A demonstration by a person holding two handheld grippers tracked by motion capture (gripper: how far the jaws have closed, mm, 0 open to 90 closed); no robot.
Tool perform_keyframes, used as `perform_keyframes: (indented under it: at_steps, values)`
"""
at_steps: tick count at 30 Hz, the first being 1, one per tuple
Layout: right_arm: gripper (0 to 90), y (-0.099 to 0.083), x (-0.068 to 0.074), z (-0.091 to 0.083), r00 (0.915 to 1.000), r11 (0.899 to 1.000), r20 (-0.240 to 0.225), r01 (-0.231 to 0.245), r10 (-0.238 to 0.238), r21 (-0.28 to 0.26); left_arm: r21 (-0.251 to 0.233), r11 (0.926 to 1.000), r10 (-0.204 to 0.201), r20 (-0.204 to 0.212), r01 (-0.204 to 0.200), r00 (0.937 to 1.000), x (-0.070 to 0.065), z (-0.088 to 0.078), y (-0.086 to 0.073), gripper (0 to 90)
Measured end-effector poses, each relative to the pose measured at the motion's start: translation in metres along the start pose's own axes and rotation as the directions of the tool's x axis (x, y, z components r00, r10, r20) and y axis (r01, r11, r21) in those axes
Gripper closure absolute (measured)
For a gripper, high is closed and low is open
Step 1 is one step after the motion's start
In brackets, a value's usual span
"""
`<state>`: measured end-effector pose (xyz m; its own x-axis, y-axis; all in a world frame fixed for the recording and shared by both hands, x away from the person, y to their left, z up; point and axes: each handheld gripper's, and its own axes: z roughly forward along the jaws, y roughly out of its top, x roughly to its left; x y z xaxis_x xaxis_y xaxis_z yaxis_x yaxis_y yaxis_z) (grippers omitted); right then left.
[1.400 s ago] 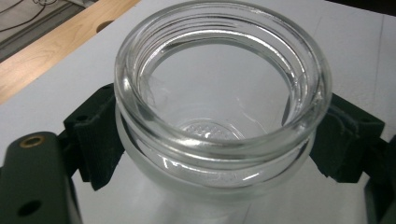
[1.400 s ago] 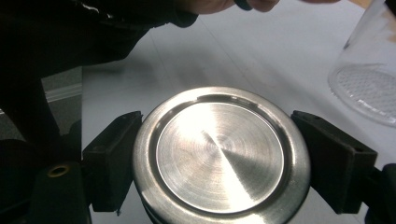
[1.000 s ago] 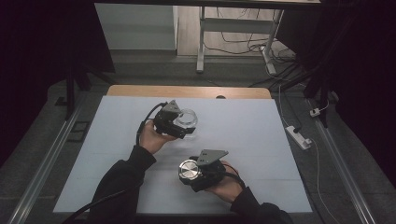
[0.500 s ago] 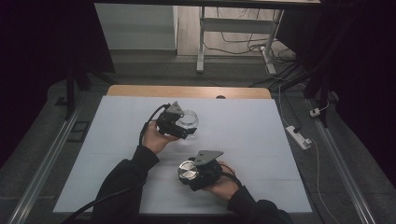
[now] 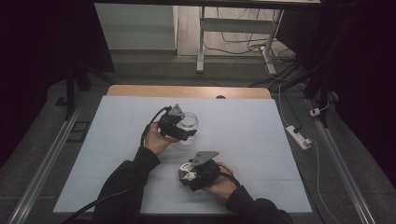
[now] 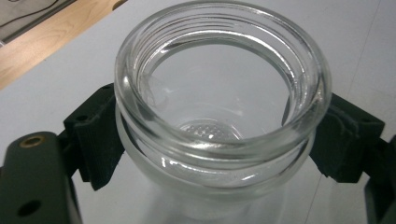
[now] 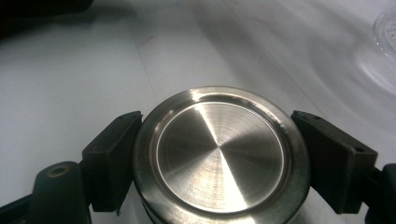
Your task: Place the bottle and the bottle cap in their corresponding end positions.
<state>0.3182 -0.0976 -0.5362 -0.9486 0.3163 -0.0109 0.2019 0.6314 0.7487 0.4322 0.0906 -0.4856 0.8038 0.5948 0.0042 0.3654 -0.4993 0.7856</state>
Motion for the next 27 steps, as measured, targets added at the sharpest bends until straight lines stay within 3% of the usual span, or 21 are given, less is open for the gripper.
perform_keyframes:
  at_steps: [13,17,21,27]
  values:
    - [18.9,-0.001,0.0,0.005,0.9998,0.999,0.021,0.005,-0.006,0.051,0.016,0.9999,-0.003,-0.01,0.003,0.9999,-0.001,0.009,-0.007,15.2]
    - [15.9,-0.001,-0.001,0.004,0.9995,0.999,0.023,-0.023,0.022,0.048,0.018,0.9998,0.006,-0.008,-0.005,1.0,-0.001,0.011,-0.009,15.0]
    - [13.3,-0.001,-0.002,0.004,0.9984,0.997,0.017,-0.055,0.054,0.044,0.025,0.9995,-0.021,0.002,0.021,0.9998,0.001,0.011,-0.01,14.8]
    - [10.3,0.001,-0.001,0.004,0.9979,0.997,0.019,-0.062,0.062,0.045,0.035,0.9989,-0.031,0.013,0.03,0.9994,0.001,0.009,-0.012,11.4]
